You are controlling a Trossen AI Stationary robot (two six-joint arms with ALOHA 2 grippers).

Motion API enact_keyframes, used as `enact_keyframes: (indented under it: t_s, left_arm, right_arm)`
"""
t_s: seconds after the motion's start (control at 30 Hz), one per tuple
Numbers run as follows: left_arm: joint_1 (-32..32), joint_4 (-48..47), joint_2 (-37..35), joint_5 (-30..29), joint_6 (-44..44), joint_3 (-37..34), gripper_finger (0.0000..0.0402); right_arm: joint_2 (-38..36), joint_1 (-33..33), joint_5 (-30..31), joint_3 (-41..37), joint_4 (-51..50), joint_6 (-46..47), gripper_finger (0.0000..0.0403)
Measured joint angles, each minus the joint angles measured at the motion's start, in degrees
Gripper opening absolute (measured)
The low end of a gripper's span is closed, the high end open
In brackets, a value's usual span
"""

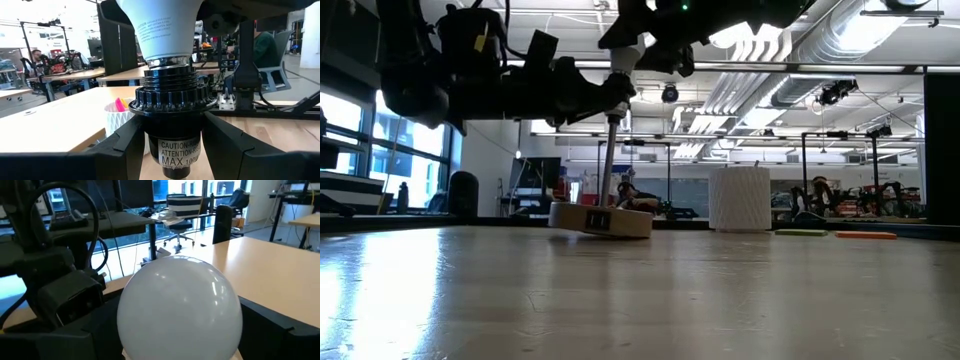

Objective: Screw lightbulb
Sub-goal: Insert the light bulb into the lamp

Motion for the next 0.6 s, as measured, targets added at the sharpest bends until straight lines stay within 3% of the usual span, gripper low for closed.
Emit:
enact_keyframes:
  t_s: [0.17,0.6]
  left_arm:
    - [0.0,-0.4,0.0,0.5,0.2,0.0,0.0159]
    - [0.0,-0.9,-0.1,1.3,0.3,0.0,0.0159]
  right_arm:
    - [0.0,-0.2,-1.2,0.0,0.0,-4.1,0.0299]
    - [0.0,-0.4,-3.2,0.0,-1.2,-3.9,0.0299]
